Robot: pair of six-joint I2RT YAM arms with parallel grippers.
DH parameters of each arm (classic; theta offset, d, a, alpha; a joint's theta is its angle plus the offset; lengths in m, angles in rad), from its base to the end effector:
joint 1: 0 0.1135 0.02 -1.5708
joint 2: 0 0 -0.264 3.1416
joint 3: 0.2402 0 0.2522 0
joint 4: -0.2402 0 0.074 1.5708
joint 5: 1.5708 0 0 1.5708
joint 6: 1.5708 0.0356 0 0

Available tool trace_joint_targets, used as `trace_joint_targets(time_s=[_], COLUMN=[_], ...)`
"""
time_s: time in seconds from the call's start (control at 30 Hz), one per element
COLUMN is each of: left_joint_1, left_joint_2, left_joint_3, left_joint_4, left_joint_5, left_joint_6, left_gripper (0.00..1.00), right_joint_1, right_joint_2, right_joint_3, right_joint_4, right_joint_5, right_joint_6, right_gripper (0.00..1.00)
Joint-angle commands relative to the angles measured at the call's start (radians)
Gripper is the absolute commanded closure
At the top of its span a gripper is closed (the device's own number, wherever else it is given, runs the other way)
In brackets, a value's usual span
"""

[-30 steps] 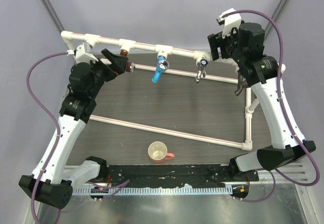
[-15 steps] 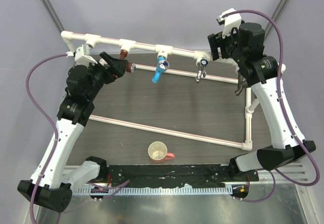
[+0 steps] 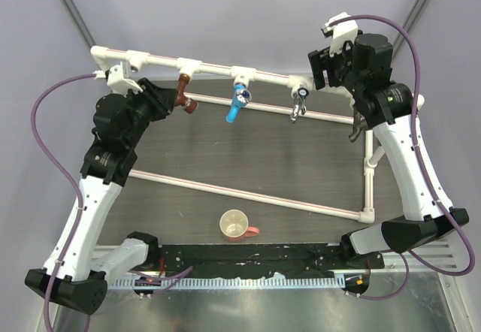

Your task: Install the water faucets

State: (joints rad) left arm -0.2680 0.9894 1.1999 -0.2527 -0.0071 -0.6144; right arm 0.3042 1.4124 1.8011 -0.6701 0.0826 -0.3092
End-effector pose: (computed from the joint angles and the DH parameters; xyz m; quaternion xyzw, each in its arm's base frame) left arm 0.2040 -0.0558 0.4394 -0.1268 0.7106 -0.2932 0.6269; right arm 0.2752 0.0833 0.4922 -0.2174 0.7688 -0.0345 0.6004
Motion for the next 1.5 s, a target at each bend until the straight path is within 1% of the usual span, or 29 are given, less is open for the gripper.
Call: trace_joint_targets(time_s=[0.0,0.03,0.1,0.13,0.2,0.23,0.27,0.37,0.4,0.47,0.53,0.6,0.67,0.7,0.8,0.87,0.93,0.97,1.0,1.07,1.1,1.2,1.23,1.27,1.3,1.33,1.37,1.43,1.47], left_joint_1=[-0.046,-0.068,-0.098,-0.143,-0.198,-0.258,-0.289,-0.394,-0.443,-0.493,-0.56,-0.626,-0.669,-0.713,-0.772,-0.786,-0.794,-0.794,-0.792,-0.794,-0.79,-0.772,-0.764,-0.754,-0.725,-0.706,-0.686,-0.617,-0.567], left_joint_2=[0.026,0.032,0.055,0.064,0.095,0.11,0.123,0.17,0.181,0.215,0.245,0.265,0.291,0.298,0.327,0.351,0.361,0.351,0.338,0.304,0.251,0.154,0.129,0.108,0.083,0.028,0.0,-0.079,-0.106], left_joint_3=[0.084,0.11,0.138,0.164,0.19,0.214,0.222,0.245,0.25,0.251,0.251,0.247,0.233,0.205,0.129,0.109,0.112,0.118,0.134,0.147,0.145,0.133,0.132,0.13,0.121,0.109,0.093,0.04,0.009], left_joint_4=[-0.066,-0.08,-0.132,-0.167,-0.201,-0.23,-0.243,-0.275,-0.278,-0.287,-0.289,-0.284,-0.255,-0.235,-0.122,-0.076,-0.068,-0.063,-0.06,-0.05,-0.028,0.021,0.024,0.026,0.036,0.049,0.061,0.105,0.115], left_joint_5=[0.053,0.047,0.015,-0.016,-0.115,-0.163,-0.247,-0.368,-0.448,-0.523,-0.623,-0.681,-0.77,-0.806,-0.93,-0.985,-1.002,-1.001,-0.99,-0.917,-0.886,-0.792,-0.772,-0.752,-0.704,-0.673,-0.647,-0.59,-0.581], left_joint_6=[0.188,0.25,0.312,0.379,0.444,0.499,0.53,0.623,0.657,0.738,0.797,0.887,0.964,1.049,1.236,1.275,1.257,1.231,1.205,1.104,1.072,0.937,0.899,0.802,0.75,0.699,0.583,0.466,0.35], left_gripper=[0.73,0.74,0.74,0.74,0.75,0.75,0.75,0.76,0.76,0.76,0.72,0.66,0.63,0.62,0.62,0.62,0.58,0.52,0.4,0.26,0.14,0.01,0.0,0.0,0.0,0.0,0.0,0.0,0.0], right_joint_1=[0.042,0.044,0.046,0.047,0.049,0.047,0.05,0.052,0.052,0.052,0.052,0.052,0.052,0.052,0.052,0.052,0.052,0.052,0.052,0.052,0.052,0.053,0.052,0.053,0.053,0.053,0.053,0.053,0.053], right_joint_2=[0.042,0.042,0.042,0.042,0.043,0.045,0.043,0.045,0.045,0.045,0.045,0.048,0.046,0.046,0.046,0.046,0.046,0.046,0.048,0.049,0.049,0.049,0.049,0.049,0.049,0.049,0.049,0.048,0.048], right_joint_3=[-0.032,-0.031,-0.031,-0.031,-0.031,-0.029,-0.029,-0.031,-0.029,-0.029,-0.028,-0.028,-0.028,-0.028,-0.028,-0.028,-0.028,-0.029,-0.028,-0.028,-0.028,-0.028,-0.029,-0.029,-0.029,-0.031,-0.031,-0.031,-0.031], right_joint_4=[-0.152,-0.152,-0.152,-0.152,-0.154,-0.154,-0.154,-0.155,-0.154,-0.155,-0.155,-0.155,-0.155,-0.155,-0.155,-0.155,-0.155,-0.157,-0.155,-0.155,-0.155,-0.154,-0.155,-0.155,-0.154,-0.152,-0.155,-0.155,-0.155], right_joint_5=[-0.087,-0.087,-0.087,-0.087,-0.055,-0.055,-0.055,-0.052,-0.052,-0.05,-0.05,-0.052,-0.05,-0.05,-0.05,-0.049,-0.05,-0.049,-0.049,-0.047,-0.049,-0.05,-0.05,-0.05,-0.05,-0.05,-0.05,-0.05,-0.05], right_joint_6=[0.007,0.007,0.009,0.01,0.009,0.009,0.009,0.007,0.007,0.005,0.005,0.005,0.005,0.005,0.004,0.004,0.002,0.002,0.002,0.002,0.002,0.002,0.002,0.002,0.002,0.002,0.004,0.002,0.004], right_gripper=[0.18,0.18,0.18,0.18,0.18,0.18,0.18,0.18,0.18,0.17,0.18,0.18,0.17,0.18,0.18,0.17,0.18,0.18,0.18,0.18,0.18,0.17,0.18,0.17,0.17,0.17,0.18,0.17,0.18])
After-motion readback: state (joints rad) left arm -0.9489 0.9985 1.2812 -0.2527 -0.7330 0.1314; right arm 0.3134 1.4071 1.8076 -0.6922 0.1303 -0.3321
